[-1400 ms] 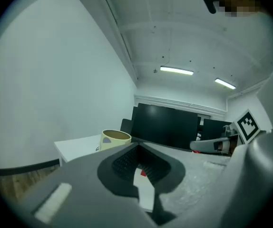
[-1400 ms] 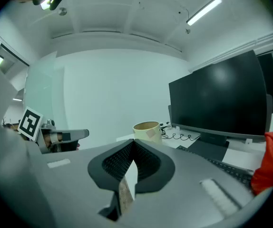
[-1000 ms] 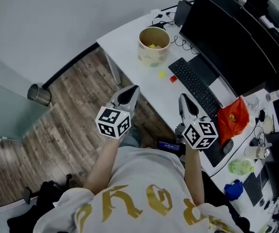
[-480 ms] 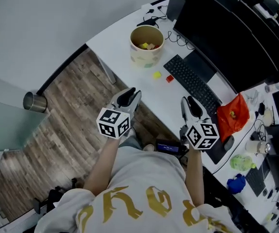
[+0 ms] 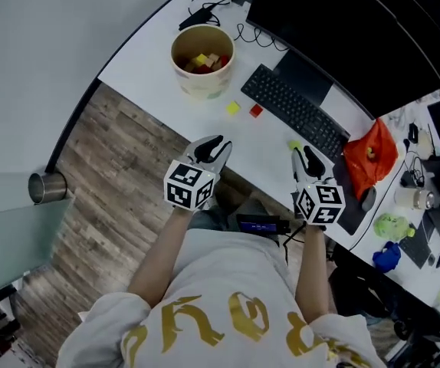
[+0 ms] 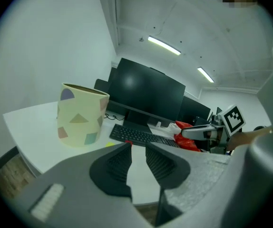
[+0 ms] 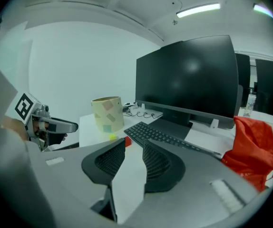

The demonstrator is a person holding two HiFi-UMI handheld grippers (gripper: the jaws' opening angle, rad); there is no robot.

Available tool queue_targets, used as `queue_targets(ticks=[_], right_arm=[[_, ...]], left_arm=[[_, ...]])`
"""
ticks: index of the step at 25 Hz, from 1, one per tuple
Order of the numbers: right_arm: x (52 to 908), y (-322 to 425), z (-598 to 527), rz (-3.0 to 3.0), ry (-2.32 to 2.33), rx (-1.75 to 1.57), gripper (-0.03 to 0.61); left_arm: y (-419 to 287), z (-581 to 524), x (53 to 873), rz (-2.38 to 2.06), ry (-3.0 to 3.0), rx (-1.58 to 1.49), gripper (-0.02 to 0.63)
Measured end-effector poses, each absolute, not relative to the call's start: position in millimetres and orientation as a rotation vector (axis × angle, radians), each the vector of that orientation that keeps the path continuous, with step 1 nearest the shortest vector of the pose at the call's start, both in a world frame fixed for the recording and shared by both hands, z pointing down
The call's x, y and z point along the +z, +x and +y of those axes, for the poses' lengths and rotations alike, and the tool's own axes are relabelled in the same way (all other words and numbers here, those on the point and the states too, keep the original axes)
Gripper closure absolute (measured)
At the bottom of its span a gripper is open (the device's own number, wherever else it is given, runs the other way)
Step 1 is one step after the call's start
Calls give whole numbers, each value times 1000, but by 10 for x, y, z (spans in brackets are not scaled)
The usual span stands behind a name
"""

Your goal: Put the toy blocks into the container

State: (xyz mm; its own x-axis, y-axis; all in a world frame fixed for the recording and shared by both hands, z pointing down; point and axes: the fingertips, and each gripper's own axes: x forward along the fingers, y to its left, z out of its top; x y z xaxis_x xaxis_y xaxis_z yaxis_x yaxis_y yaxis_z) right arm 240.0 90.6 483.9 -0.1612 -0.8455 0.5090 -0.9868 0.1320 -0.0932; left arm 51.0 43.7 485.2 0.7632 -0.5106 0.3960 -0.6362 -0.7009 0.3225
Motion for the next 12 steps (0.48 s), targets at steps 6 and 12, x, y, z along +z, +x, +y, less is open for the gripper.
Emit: queue_targets(ticks=[6, 12], right_arm=[[5143, 2609, 979, -1964, 1781, 653, 425], [5556, 2742, 886, -1911, 1705, 722, 419]], left_arm=[[867, 425, 5054, -708, 2541, 455, 515], [1141, 309, 5327, -641, 2519, 533, 515]])
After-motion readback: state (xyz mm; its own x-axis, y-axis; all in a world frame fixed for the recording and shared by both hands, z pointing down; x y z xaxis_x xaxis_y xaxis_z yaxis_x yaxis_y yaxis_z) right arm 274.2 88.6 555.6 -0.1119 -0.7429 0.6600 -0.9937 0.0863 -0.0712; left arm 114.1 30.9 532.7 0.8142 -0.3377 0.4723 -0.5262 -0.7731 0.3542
